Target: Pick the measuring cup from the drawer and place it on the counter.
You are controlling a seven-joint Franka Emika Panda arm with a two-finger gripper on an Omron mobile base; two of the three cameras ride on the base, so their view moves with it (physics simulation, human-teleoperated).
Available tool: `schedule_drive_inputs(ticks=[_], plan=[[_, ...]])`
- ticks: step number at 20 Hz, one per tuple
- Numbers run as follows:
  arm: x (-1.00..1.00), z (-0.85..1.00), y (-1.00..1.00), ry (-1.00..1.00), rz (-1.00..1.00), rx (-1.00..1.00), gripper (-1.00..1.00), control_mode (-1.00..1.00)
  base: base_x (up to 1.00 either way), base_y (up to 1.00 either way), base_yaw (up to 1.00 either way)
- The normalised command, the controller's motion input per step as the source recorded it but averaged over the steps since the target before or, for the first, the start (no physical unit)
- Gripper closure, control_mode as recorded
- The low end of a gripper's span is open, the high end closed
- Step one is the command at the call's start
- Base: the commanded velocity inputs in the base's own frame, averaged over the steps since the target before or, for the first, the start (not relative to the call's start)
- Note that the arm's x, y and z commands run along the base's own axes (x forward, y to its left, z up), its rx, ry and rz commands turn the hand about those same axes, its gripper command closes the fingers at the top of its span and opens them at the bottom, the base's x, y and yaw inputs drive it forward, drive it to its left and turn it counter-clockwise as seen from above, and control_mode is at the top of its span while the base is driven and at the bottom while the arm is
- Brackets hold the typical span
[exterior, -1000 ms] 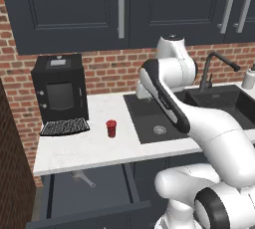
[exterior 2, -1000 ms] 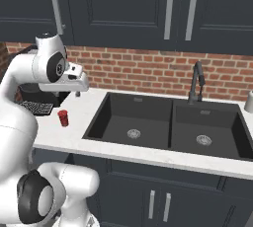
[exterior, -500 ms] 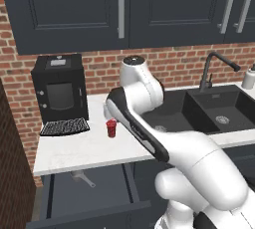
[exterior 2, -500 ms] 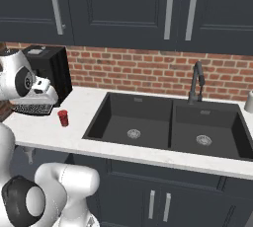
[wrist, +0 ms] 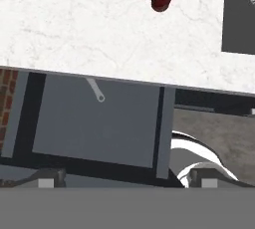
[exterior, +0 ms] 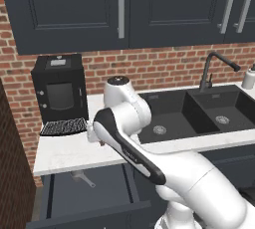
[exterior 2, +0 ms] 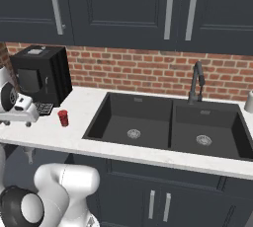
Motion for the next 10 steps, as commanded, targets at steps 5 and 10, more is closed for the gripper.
schedule_drive_inputs(ticks=[5, 10], plan=[[-0.24, -0.37, 0.29, 0.01, 0.0, 0.0, -1.0, -1.0, 0.0, 0.0, 0.0], [0.0, -0.02, 0.34, 0.0, 0.0, 0.0, -1.0, -1.0, 0.0, 0.0, 0.0]])
